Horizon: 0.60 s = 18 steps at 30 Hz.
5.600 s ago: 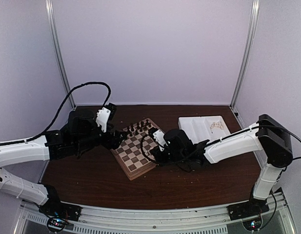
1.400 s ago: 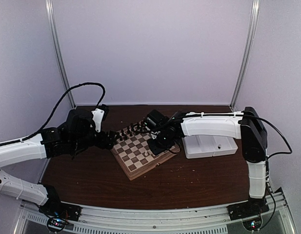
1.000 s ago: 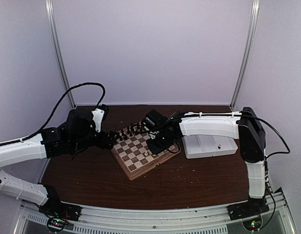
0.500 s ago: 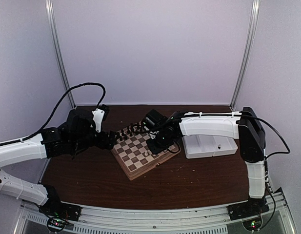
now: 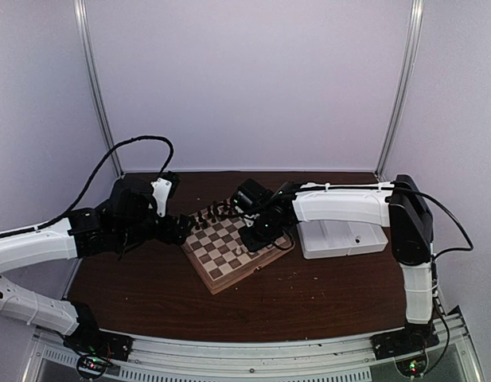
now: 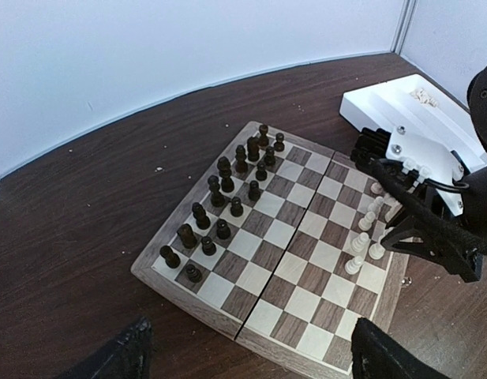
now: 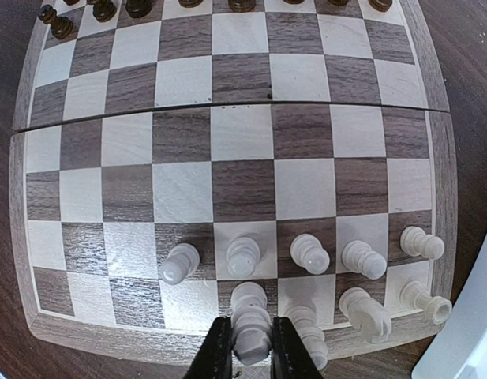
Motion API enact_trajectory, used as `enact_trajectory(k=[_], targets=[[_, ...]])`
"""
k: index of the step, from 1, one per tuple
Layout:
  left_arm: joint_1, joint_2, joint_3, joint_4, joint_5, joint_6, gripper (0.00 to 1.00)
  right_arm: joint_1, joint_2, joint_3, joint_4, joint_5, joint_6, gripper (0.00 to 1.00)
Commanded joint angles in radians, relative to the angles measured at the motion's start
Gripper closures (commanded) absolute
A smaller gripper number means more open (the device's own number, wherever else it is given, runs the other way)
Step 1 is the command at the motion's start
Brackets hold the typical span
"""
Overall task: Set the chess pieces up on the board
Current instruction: Adjust the chess piece on the chessboard.
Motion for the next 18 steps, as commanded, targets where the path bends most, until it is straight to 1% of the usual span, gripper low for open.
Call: enact_trajectory(k=[1,18], targets=[[0.01,0.008,0.022,0.029,0.016,0.005,0.13,0.008,-0.031,-0.004,-0.027,0.01,-0.011,0.89],[0.01,0.015,0.029,0.032,0.021,0.001,0.13,0.017,-0.059,-0.006,-0.059,0.016,-0.025,0.9]])
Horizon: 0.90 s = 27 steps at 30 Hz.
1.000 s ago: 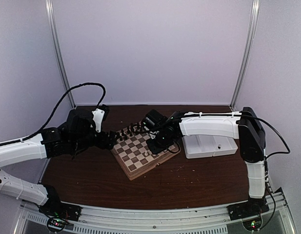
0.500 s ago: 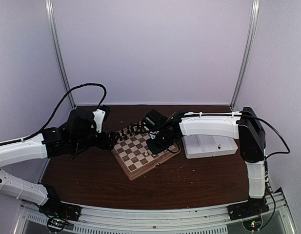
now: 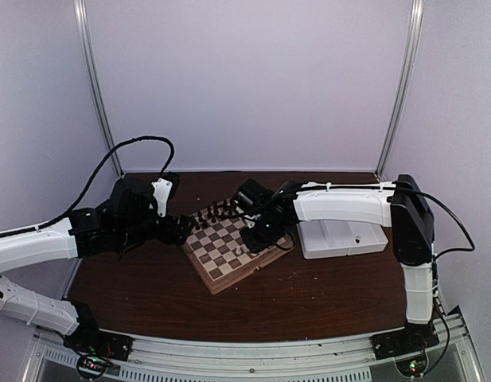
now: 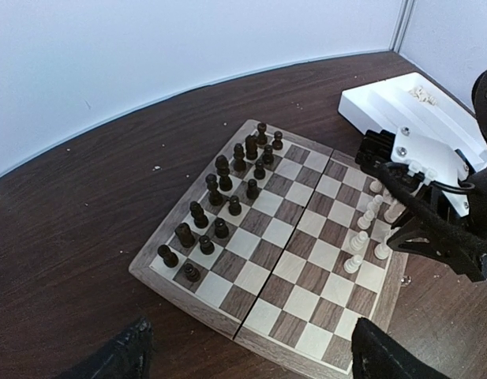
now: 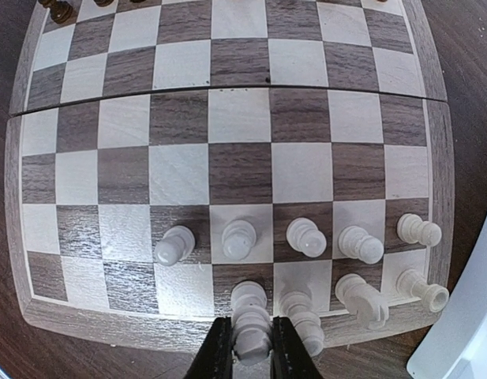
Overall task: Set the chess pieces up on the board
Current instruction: Adjust the chess piece on the chessboard.
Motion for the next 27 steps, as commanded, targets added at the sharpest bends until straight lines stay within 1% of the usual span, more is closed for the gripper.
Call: enact_trajectory(k=[1,27], targets=[[0.009,0.011,0.03,0.032,0.015,0.001,0.13,0.008,-0.051,-0.007,-0.028,0.017,-0.013,0.9],[0.009,0.008,0.041,0.023,0.017,0.008,0.13,0.008,-0.034,0.002,0.01,0.006,-0.023,0.9]])
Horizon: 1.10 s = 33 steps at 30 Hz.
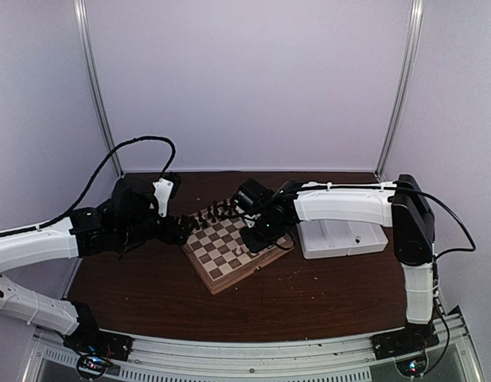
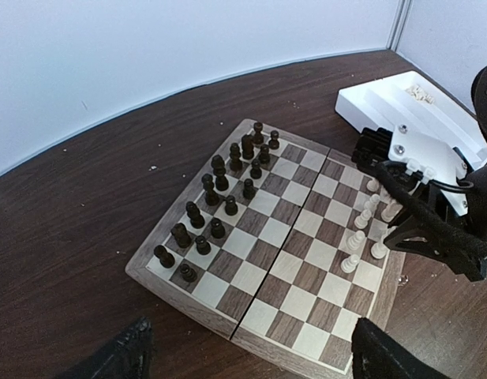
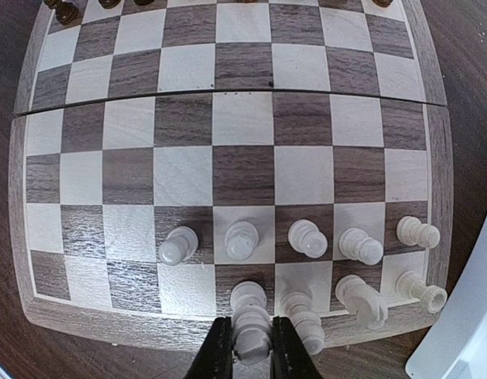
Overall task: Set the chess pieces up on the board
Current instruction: Adjust the chess piece on the chessboard.
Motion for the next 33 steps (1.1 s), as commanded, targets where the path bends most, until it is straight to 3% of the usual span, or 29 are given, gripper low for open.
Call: enact_trajectory(k=[1,8,17,33], targets=[[0.009,0.001,0.037,0.024,0.006,0.008,0.13,0.006,-0.026,0.005,0.007,0.009,-0.011,0.9],[0.009,0.001,0.033,0.021,0.007,0.008,0.13,0.006,-0.02,-0.001,0.015,0.009,-0.012,0.89],[0.009,0.0,0.033,0.02,0.011,0.008,0.13,0.006,-0.023,-0.007,0.019,0.009,-0.012,0.75],[0.009,-0.004,0.038,0.016,0.018,0.005,0.13,0.006,-0.094,-0.011,0.019,0.018,-0.018,0.64]])
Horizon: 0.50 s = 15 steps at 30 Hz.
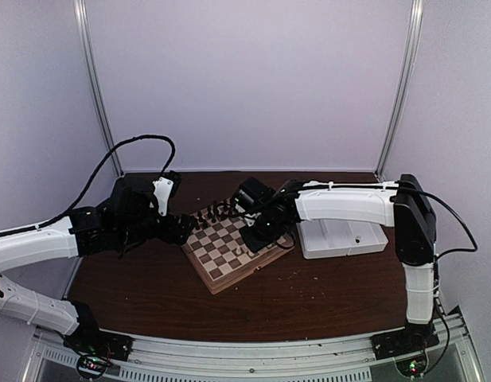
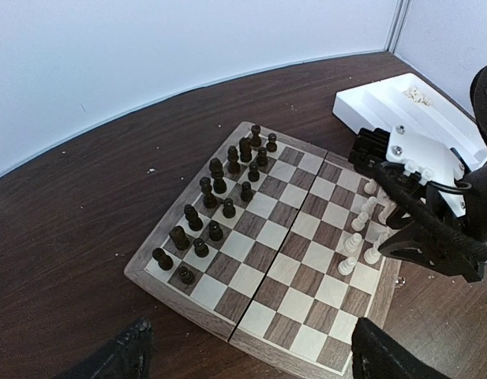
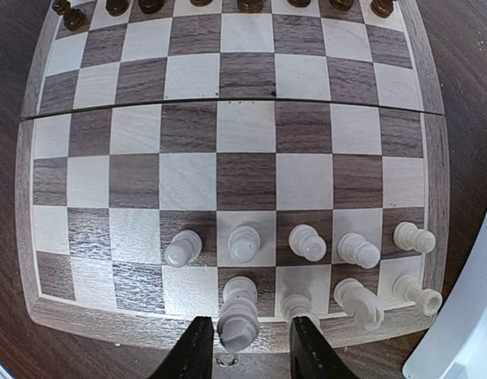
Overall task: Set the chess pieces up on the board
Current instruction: Adjust the chess piece on the chessboard, then pick up the chess piece from the storage box.
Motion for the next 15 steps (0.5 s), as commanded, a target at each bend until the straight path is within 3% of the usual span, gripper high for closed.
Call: enact_trajectory(k=[1,9,15], targets=[[0.009,-0.004,0.03,0.016,0.015,0.005,0.13,0.006,-0.11,-0.014,0.015,0.019,-0.009,0.64],[0.009,0.003,0.038,-0.001,0.032,-0.015,0.13,-0.008,-0.31,-0.115,0.068,0.15,-0.044,0.57],[0.01,0.057,0.111,-0.089,0.078,-0.059,0.12,-0.132,-0.437,-0.246,0.075,0.19,-0.016,0.59]])
